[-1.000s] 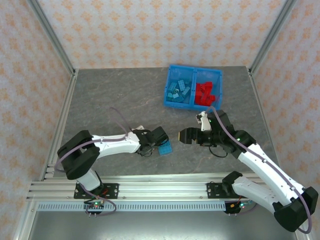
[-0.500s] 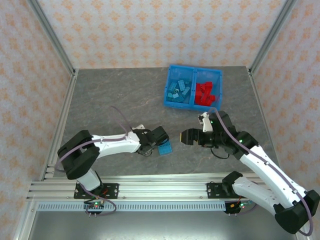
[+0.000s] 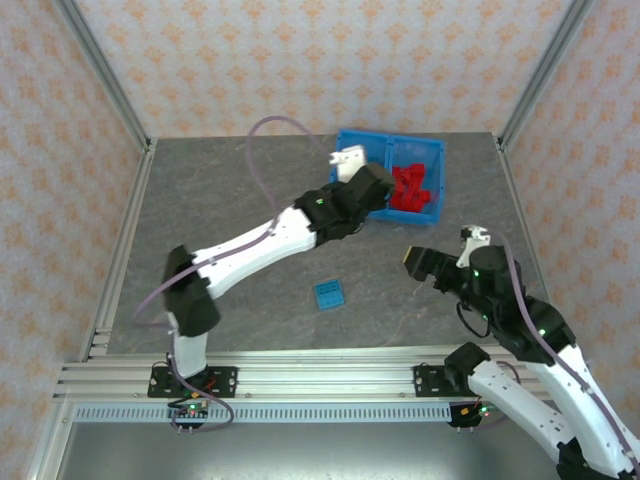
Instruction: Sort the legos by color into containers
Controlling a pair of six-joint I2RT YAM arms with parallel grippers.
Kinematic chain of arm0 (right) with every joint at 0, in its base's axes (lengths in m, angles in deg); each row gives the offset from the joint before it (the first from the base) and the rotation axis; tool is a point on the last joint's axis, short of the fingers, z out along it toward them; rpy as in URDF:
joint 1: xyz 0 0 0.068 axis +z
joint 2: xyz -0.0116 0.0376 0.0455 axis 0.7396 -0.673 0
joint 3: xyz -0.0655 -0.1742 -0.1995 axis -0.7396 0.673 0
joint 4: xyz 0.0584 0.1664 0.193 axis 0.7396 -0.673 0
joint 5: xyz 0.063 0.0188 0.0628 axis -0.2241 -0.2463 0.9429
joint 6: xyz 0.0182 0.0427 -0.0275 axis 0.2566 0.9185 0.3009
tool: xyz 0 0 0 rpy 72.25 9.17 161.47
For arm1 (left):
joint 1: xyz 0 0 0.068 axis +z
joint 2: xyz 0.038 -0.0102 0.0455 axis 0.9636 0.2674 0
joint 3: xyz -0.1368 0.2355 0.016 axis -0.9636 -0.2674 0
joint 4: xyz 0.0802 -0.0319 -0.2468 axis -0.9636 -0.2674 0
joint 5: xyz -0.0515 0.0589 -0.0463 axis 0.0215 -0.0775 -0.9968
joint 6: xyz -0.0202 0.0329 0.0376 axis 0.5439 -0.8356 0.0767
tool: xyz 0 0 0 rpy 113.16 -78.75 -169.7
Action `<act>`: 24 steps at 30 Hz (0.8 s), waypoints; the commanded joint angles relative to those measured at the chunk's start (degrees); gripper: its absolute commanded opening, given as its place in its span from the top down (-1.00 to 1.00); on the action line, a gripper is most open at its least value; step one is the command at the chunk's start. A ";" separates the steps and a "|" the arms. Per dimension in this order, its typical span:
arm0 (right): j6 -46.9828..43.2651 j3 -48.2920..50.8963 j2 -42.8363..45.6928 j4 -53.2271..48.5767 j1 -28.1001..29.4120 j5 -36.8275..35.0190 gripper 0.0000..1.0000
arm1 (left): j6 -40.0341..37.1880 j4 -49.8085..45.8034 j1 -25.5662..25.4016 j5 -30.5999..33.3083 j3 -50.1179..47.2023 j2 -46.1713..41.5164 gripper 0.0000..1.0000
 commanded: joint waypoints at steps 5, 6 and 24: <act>2.36 -0.75 6.05 -9.68 0.21 -19.39 -1.00 | -30.33 8.05 0.50 -4.21 26.56 23.80 0.49; 2.17 -0.81 6.26 -10.22 0.22 -19.39 -0.99 | -32.27 7.39 0.55 -5.02 31.38 27.50 0.49; 3.07 0.21 5.95 -8.89 0.19 -16.85 -0.99 | -31.52 11.33 5.01 -12.08 47.64 40.68 -0.39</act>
